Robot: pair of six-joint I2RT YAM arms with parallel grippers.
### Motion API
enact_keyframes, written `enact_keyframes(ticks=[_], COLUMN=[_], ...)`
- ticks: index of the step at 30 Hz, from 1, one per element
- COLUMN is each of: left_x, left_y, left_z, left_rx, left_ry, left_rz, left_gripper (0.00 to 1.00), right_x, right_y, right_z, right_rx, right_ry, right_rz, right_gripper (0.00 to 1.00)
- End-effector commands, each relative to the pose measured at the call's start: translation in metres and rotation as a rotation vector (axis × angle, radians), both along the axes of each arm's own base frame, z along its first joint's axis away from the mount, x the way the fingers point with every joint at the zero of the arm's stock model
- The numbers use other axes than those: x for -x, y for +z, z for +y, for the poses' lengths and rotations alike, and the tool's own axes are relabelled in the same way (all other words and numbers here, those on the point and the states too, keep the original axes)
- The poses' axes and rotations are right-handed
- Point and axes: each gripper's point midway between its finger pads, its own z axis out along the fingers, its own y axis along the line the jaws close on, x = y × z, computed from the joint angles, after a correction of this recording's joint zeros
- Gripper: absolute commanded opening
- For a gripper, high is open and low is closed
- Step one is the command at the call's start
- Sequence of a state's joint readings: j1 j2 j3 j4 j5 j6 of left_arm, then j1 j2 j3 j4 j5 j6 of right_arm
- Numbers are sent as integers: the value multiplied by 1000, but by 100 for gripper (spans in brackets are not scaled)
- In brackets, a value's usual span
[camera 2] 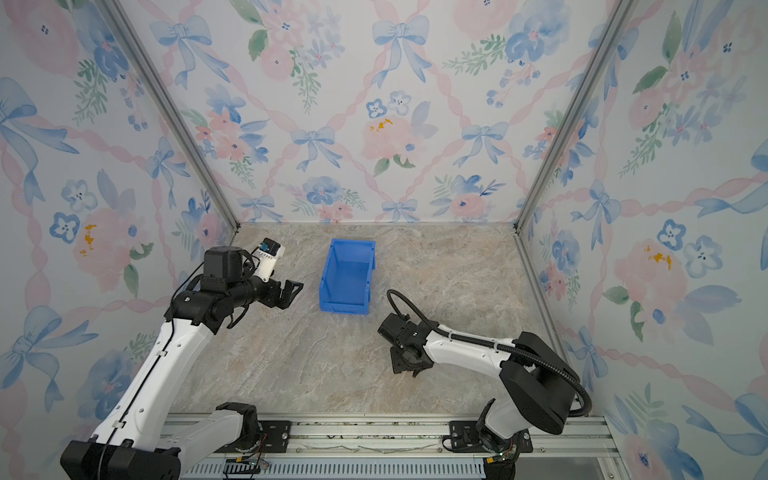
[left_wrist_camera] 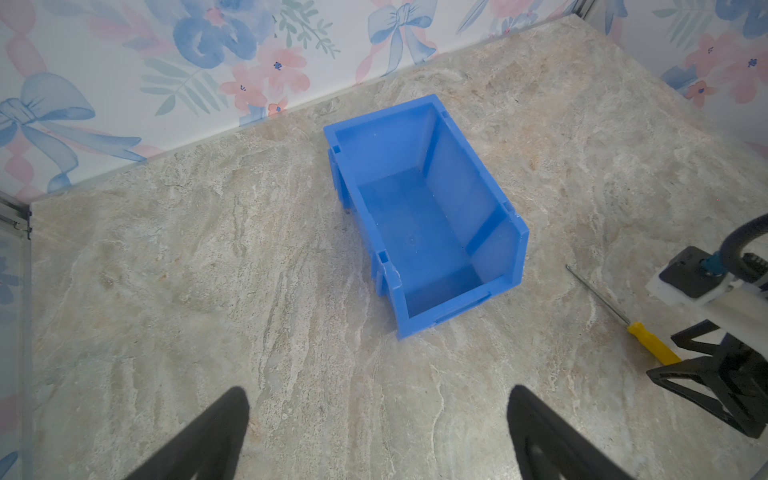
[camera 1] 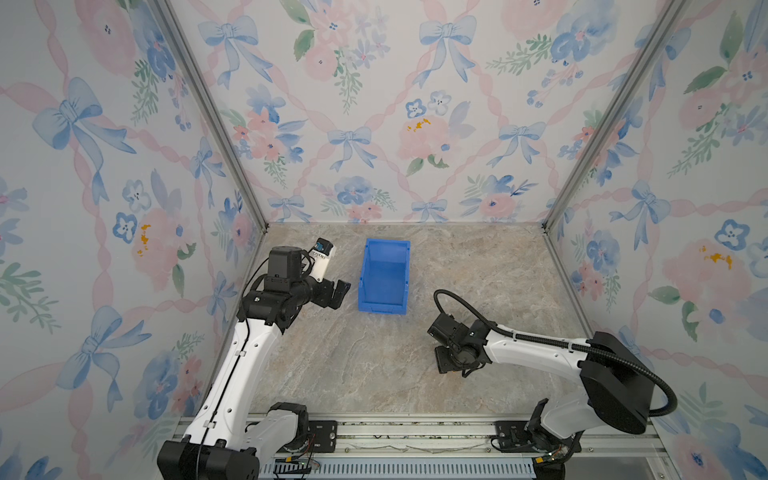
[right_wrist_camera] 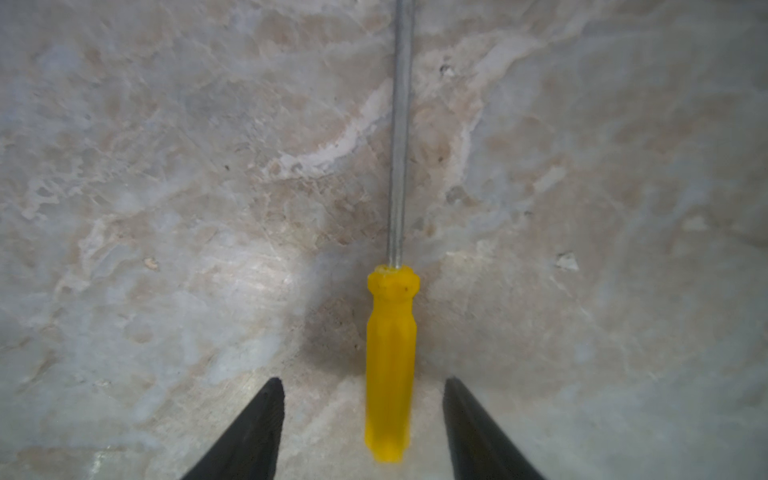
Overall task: Put the screwdriver in the bin
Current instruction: 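Lower the right gripper and close it on the yellow screwdriver handle, then lift the screwdriver with the right gripper and carry it over the blue bin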
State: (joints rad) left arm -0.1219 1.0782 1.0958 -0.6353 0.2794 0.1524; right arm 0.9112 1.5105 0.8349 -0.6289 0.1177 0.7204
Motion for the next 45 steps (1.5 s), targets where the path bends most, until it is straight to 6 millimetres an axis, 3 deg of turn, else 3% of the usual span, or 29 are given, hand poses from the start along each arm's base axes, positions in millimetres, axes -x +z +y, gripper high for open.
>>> enact_keyframes(ticks=[1, 19, 29, 33, 35, 45], left_x=[7, 8, 8, 7, 7, 14], left_y=[0, 1, 1, 2, 2, 4], left_z=[-4, -7, -7, -6, -5, 4], left_rx=[19, 26, 24, 14, 3, -70], left_ry=[-12, -25, -22, -20, -20, -18], left_rz=[7, 9, 8, 0, -4, -41], left_gripper=[98, 98, 98, 98, 98, 98], right_x=[-4, -4, 0, 0, -1, -5], right_y=[-3, -21, -25, -23, -19, -6], right_z=[-1, -11, -16, -17, -17, -12], right_rx=[-10, 14, 30, 36, 39, 14], right_ry=[-39, -82, -80, -72, -68, -32], right_rz=[7, 41, 45, 38, 24, 6], right_gripper=[62, 48, 30, 25, 18, 13])
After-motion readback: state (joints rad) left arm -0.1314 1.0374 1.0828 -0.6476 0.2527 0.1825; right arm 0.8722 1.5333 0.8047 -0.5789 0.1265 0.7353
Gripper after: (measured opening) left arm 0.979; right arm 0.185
